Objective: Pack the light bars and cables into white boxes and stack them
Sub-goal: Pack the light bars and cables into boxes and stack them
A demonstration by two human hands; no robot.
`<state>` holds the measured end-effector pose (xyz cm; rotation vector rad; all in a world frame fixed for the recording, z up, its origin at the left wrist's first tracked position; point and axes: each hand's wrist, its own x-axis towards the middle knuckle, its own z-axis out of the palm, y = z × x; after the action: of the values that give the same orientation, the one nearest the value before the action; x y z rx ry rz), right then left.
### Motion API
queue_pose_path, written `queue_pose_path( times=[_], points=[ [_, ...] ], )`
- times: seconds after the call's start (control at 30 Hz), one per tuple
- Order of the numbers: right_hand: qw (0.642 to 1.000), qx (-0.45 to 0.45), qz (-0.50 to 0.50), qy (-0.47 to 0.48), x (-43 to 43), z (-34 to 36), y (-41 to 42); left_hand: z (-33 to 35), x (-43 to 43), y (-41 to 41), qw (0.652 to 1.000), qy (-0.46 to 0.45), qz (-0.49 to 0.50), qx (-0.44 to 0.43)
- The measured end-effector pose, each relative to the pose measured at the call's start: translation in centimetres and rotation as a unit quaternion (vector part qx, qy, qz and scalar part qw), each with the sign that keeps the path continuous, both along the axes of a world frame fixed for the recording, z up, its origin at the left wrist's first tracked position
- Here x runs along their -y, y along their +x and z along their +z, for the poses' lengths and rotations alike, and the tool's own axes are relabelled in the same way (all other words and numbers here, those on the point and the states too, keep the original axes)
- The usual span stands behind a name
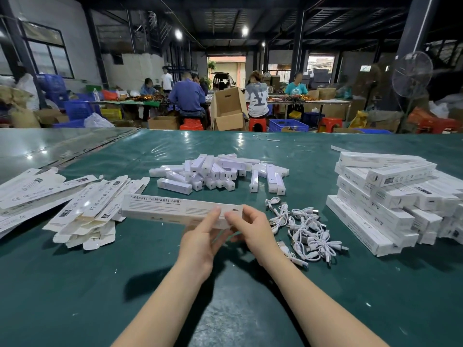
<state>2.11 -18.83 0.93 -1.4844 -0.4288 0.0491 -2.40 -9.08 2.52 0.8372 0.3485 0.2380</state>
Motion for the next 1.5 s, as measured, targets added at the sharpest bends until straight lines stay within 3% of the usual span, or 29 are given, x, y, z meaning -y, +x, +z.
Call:
queue_pose_path(
  times=[0.07, 0.2, 0.27, 0.4, 0.57, 0.73, 1.07, 1.17, 1.27, 1.4, 1.5],
  points=[
    [0.997, 0.023, -0.047, -0.049, 0.1, -0.1, 0.6, -0.1, -0.2, 0.0, 0.999, -0.026, 0.024, -0.009],
    [0.982, -0.004, -0.189, -0.027, 0.7, 0.3, 3.6, 0.2, -1.5, 0.2, 0.996, -0.058, 0.060, 0.010],
    [0.971, -0.005, -0.224, -0.085, 1.4, 0.8, 5.4, 0.2, -1.5, 0.1, 0.996, -0.070, 0.055, 0.022],
    [0.901, 0.065, -0.233, -0.360, 2.9, 1.6, 8.9, 0.4, -1.6, 0.2, 0.992, -0.110, 0.032, 0.044],
    [0.817, 0.033, -0.262, -0.512, 4.4, 1.6, 11.1, 0.6, -2.3, -0.1, 0.992, -0.106, -0.027, 0.071],
    [0.757, 0.036, -0.211, -0.618, 4.5, 0.4, 11.5, 0.5, -2.0, 0.1, 0.998, -0.040, -0.026, 0.048],
    [0.791, 0.069, -0.278, -0.540, 4.3, 0.4, 10.0, 0.3, -2.2, 0.3, 0.998, -0.046, -0.021, 0.049],
    [0.750, 0.118, -0.317, -0.568, 4.3, 0.9, 9.3, 0.2, -2.5, 0.4, 0.995, -0.057, -0.062, 0.044],
    [0.714, 0.145, -0.311, -0.610, 4.1, 1.0, 8.6, 0.3, -2.8, 0.2, 0.990, -0.011, -0.135, 0.029],
    [0.751, 0.106, -0.304, -0.576, 3.7, 1.0, 8.3, 0.4, -2.9, 0.1, 0.984, 0.007, -0.171, 0.046],
    [0.737, 0.081, -0.266, -0.616, 3.6, 0.8, 8.5, 0.2, -2.8, 0.3, 0.986, 0.003, -0.154, 0.060]
  ],
)
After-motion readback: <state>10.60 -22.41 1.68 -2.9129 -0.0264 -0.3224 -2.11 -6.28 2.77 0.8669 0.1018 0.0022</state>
